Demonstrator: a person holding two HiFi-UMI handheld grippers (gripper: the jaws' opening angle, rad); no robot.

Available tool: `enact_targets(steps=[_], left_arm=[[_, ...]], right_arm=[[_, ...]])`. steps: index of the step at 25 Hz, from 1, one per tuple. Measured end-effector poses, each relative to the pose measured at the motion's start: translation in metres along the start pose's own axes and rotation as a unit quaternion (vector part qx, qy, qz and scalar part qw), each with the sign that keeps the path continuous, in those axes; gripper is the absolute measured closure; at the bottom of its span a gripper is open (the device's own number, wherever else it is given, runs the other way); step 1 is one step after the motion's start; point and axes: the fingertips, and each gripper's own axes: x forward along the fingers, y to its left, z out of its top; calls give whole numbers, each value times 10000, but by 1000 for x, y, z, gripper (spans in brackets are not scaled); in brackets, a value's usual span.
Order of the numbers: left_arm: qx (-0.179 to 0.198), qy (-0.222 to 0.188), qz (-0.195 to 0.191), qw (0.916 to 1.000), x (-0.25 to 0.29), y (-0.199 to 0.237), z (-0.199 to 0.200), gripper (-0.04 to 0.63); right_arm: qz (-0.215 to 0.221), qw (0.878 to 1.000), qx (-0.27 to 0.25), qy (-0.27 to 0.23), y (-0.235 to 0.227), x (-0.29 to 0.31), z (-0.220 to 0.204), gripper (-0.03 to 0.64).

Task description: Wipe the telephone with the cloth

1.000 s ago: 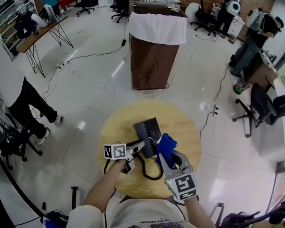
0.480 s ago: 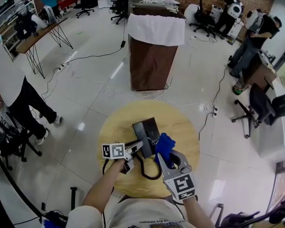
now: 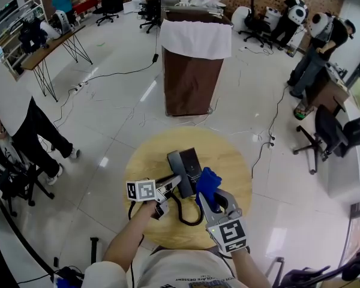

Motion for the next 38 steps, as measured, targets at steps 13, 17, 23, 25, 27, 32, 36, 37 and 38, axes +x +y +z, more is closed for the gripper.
enact_targets(steps=[13,17,23,25,27,32,36,37,38], left_arm=[[828,-389,-474,9947,-28,-101,43,535],[912,-428,-565,9933,-35,-122,48,535],[974,-525,-689,9915,-42,-144,54,535],[974,-531,-725,9912,-42,-148,53,535],[973,-516,-774,9909,-41,-153,51,535],[1037,-481,-848,9898,-43,-163,47,535],[1135,-430,-836,9891,-43,-168,42,535],[1164,-414,-835,9888,-43,-169,41,535],[1193,-395,-834,9886,-43,-171,39,535]], right_arm=[[54,9993,-86,-347,16,-18,30,555],[3,9986,-140,-508,18,-23,38,555],[23,9978,-270,-612,29,-28,45,555],[35,9976,-280,-638,31,-28,46,555],[51,9973,-310,-657,33,-28,46,555],[57,9965,-396,-728,36,-29,51,555],[58,9957,-440,-819,34,-30,59,555],[59,9954,-449,-842,33,-30,62,555],[59,9952,-455,-864,33,-29,64,555]])
